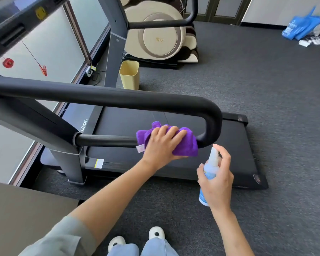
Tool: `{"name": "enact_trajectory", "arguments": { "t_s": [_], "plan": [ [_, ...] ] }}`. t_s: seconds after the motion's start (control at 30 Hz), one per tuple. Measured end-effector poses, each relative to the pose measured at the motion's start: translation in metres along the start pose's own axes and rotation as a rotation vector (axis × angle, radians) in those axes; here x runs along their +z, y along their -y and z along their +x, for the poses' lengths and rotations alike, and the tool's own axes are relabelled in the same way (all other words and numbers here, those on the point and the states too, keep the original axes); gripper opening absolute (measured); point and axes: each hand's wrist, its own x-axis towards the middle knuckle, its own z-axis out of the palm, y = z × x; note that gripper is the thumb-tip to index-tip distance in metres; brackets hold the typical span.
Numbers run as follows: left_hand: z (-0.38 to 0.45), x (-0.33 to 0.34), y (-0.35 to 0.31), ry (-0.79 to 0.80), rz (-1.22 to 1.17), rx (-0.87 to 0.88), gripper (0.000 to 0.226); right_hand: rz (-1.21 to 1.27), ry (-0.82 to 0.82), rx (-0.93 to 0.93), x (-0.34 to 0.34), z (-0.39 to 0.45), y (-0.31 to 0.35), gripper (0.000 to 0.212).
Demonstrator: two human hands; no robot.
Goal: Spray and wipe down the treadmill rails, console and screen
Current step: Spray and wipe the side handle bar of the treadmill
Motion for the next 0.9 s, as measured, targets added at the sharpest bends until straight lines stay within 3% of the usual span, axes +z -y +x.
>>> {"name": "enact_trajectory", "arguments": {
  "t_s": [0.33,0.43,0.5,0.6,0.7,0.77,0.9],
  "plan": [
    [-0.086,-0.031,0.105,0.04,0.114,-0.254,0.07,0.029,0.104,-0.074,0.033,-0.015,0.034,0.068],
    [-0.099,-0.044,0.103,-0.01,0.037,-0.448,0.066,0.044,0.158,-0.091,0.047,-0.023,0.047,0.068],
    [-0.105,-0.052,0.095,-0.158,-0.177,-0.674,0.054,0.06,0.191,-0.117,0.058,-0.028,0.057,0.067],
    [-0.122,-0.062,0.083,-0.518,-0.723,-1.068,0.04,0.071,0.216,-0.136,0.075,-0.032,0.072,0.066],
    [-0.143,-0.065,0.079,-0.747,-1.149,-1.414,0.049,0.069,0.228,-0.14,0.087,-0.035,0.08,0.068],
    [-0.157,-0.059,0.079,-0.822,-1.353,-1.552,0.053,0.067,0.237,-0.141,0.09,-0.038,0.083,0.068],
    [-0.162,-0.043,0.073,-0.804,-1.58,-1.674,0.055,0.036,0.268,-0.126,0.094,-0.045,0.081,0.069]
  ]
}}
